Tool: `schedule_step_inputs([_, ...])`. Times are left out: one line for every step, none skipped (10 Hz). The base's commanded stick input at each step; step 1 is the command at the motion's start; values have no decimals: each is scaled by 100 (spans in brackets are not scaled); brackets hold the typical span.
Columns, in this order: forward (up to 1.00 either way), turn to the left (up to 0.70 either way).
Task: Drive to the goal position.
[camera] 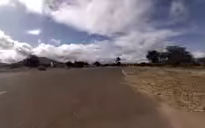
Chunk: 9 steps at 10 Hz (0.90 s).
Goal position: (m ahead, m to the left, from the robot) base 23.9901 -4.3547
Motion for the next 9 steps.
schedule_step_inputs([70, 0])
schedule_step_inputs([70, 0])
schedule_step_inputs([70, 0])
schedule_step_inputs([70, 0])
schedule_step_inputs([70, 0])
schedule_step_inputs([70, 0])
schedule_step_inputs([70, 0])
schedule_step_inputs([70, 0])
schedule_step_inputs([70, 0])
